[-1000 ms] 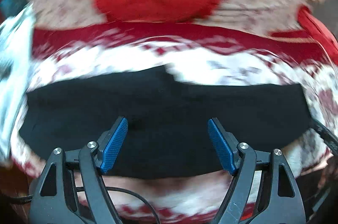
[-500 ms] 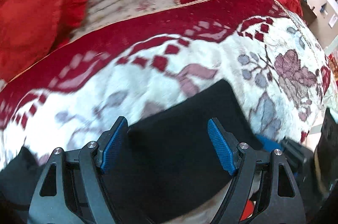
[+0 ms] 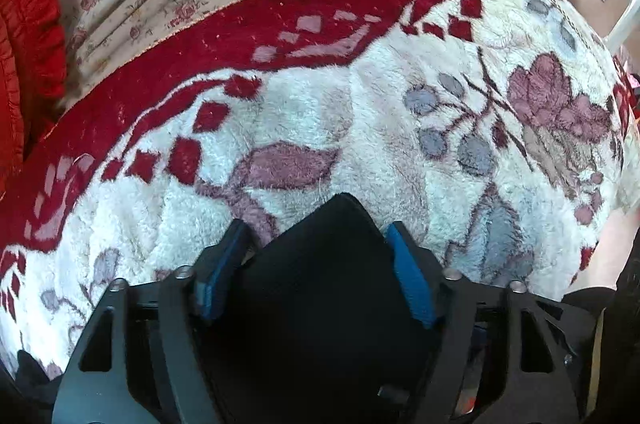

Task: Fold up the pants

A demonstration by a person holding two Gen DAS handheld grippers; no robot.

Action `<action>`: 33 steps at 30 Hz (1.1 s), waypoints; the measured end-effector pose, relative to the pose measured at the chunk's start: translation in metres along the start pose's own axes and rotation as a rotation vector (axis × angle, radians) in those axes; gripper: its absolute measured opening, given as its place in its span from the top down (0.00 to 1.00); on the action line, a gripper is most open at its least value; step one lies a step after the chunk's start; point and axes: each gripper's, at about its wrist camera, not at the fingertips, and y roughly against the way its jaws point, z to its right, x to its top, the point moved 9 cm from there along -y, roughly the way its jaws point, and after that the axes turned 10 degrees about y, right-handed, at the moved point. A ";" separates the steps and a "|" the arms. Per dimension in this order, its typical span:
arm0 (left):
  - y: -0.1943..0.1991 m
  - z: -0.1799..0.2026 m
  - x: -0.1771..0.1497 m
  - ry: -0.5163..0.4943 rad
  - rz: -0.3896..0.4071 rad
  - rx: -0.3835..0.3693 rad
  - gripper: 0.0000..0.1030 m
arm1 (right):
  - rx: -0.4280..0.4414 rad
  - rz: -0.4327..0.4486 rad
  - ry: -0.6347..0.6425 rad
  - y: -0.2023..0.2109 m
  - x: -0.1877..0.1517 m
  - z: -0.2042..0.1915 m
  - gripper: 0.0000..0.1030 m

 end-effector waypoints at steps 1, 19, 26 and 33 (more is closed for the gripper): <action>0.001 -0.001 0.001 0.003 0.010 0.006 0.43 | -0.006 0.005 -0.003 0.000 0.001 0.003 0.65; 0.165 -0.110 -0.021 0.201 0.231 -0.045 0.79 | 0.139 0.127 0.337 0.040 0.069 -0.154 0.86; 0.164 -0.221 -0.094 0.414 0.199 0.092 0.79 | 0.257 -0.060 0.458 -0.043 0.023 -0.239 0.85; 0.176 -0.265 -0.138 0.533 0.208 0.153 0.79 | 0.351 -0.148 0.435 -0.050 -0.003 -0.258 0.61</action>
